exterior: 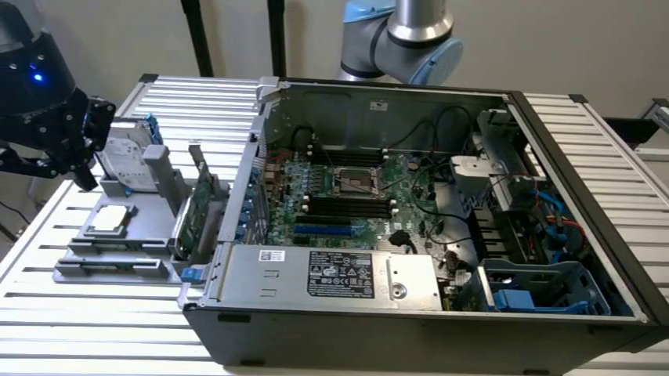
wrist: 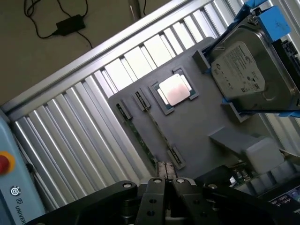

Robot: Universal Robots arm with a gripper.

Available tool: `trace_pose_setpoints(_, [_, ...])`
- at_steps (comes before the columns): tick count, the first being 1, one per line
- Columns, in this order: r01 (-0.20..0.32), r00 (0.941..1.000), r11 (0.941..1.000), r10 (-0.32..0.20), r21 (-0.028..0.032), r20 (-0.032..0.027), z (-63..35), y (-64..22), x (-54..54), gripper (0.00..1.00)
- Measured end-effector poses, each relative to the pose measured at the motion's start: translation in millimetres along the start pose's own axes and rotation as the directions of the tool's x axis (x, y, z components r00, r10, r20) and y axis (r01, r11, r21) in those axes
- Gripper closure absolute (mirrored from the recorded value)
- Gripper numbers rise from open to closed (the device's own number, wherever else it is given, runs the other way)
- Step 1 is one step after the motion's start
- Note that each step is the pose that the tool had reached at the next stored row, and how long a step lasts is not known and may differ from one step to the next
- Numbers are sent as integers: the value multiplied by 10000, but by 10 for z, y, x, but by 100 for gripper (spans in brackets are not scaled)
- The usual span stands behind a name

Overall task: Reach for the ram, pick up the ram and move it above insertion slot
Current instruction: 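Pick up the ram and move it above insertion slot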

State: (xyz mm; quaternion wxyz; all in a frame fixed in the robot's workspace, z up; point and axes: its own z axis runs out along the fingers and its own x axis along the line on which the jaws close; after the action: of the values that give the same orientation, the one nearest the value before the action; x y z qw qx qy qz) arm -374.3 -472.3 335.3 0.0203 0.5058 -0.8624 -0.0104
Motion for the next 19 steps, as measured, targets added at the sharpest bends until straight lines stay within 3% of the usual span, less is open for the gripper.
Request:
trace_pose_setpoints(6, [1082, 9941, 9941, -1081, 24, -43, 0, 0, 0, 89])
trace_pose_setpoints(11, [1990, 9800, 9800, -1989, 41, -81, 1, 0, 0, 89])
trace_pose_setpoints(17, [3044, 9525, 9525, -3044, 56, -126, 4, 0, 0, 89])
trace_pose_setpoints(18, [3220, 9467, 9467, -3219, 58, -132, 5, 0, 0, 89])
trace_pose_setpoints(19, [3559, 9345, 9345, -3557, 60, -144, 6, 0, 0, 89])
